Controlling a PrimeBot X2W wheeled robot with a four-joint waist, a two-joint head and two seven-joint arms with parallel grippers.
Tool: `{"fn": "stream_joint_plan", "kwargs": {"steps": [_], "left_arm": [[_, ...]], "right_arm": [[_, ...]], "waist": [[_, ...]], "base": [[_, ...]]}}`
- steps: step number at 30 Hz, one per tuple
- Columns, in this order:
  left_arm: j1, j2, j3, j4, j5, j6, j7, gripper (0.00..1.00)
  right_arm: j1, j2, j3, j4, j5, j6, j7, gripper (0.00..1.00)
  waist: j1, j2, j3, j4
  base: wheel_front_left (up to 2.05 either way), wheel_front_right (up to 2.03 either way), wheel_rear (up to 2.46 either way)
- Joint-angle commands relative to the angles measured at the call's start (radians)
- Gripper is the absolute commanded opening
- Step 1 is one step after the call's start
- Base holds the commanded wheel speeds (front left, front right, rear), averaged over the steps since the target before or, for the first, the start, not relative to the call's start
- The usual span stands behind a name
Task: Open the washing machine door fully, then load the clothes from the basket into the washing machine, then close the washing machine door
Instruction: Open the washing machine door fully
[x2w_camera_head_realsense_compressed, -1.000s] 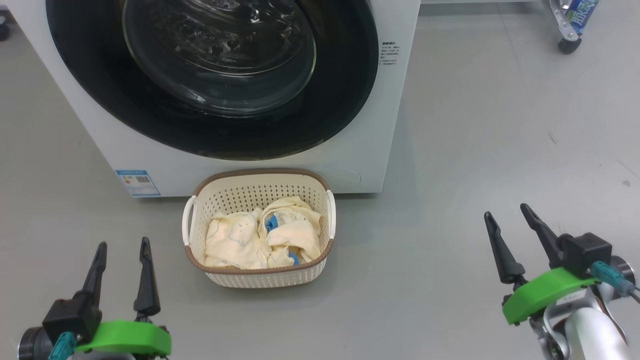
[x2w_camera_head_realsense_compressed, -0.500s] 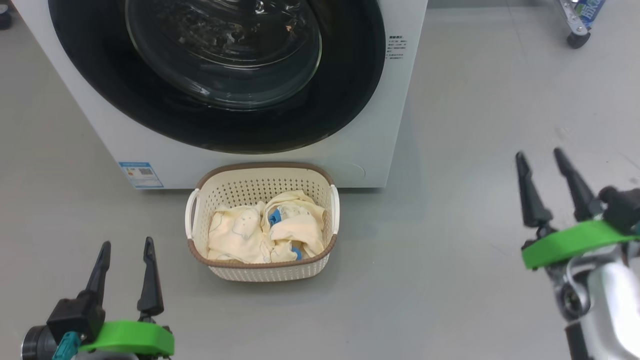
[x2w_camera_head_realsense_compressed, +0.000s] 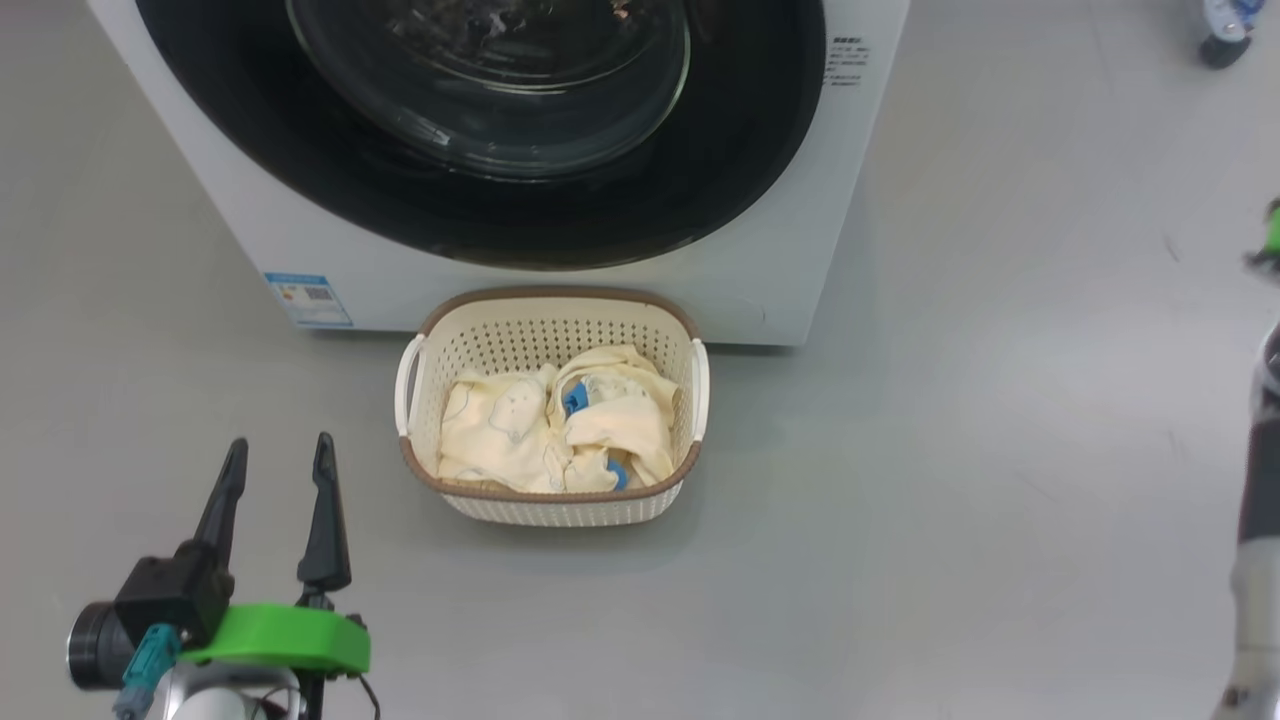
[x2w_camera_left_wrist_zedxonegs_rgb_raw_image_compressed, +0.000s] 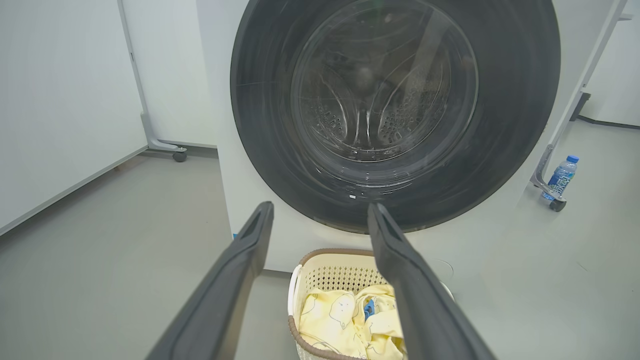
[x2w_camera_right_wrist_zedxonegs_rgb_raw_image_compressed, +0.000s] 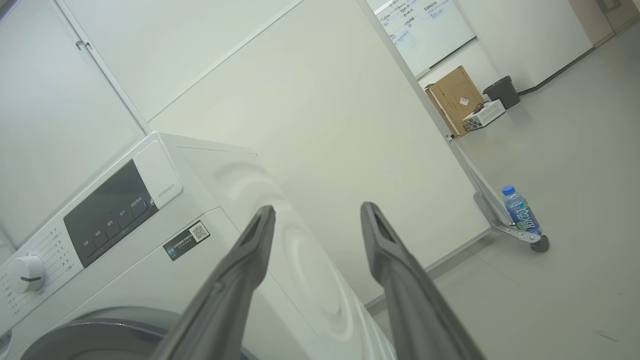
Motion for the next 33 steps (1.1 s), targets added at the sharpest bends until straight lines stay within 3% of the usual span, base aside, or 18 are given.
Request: {"fn": "stream_joint_plan", "kwargs": {"steps": [1, 2, 13, 22, 33], "left_arm": [[-0.055, 0.010, 0.029, -0.028, 0.009, -0.004, -0.011, 1.00], [-0.061, 0.008, 0.026, -0.028, 0.010, -0.006, -0.011, 1.00], [-0.127, -0.011, -0.005, -0.015, 0.013, -0.016, -0.011, 1.00], [-0.173, -0.032, -0.020, -0.023, 0.014, -0.015, -0.011, 1.00], [-0.217, -0.042, -0.047, -0.024, 0.002, -0.010, -0.011, 1.00]], "right_arm": [[-0.077, -0.011, -0.002, -0.019, 0.042, -0.003, 0.013, 0.32], [-0.103, -0.010, -0.025, -0.006, 0.081, -0.003, 0.022, 0.00], [-0.320, 0.001, -0.182, 0.197, 0.327, -0.003, 0.143, 0.00], [-0.442, 0.010, -0.168, 0.321, 0.364, -0.003, 0.291, 0.00], [-0.503, 0.015, -0.135, 0.338, 0.375, -0.003, 0.386, 0.00]], "waist": [[-0.0002, 0.0000, 0.020, 0.017], [-0.0002, 0.0000, 0.028, 0.022], [-0.0002, 0.0000, 0.117, 0.089], [-0.0002, 0.0000, 0.195, 0.133], [-0.0002, 0.0000, 0.260, 0.174]], "base": [[0.00, 0.00, 0.00], [0.00, 0.00, 0.00], [0.00, 0.00, 0.00], [0.00, 0.00, 0.00], [0.00, 0.00, 0.00]]}}
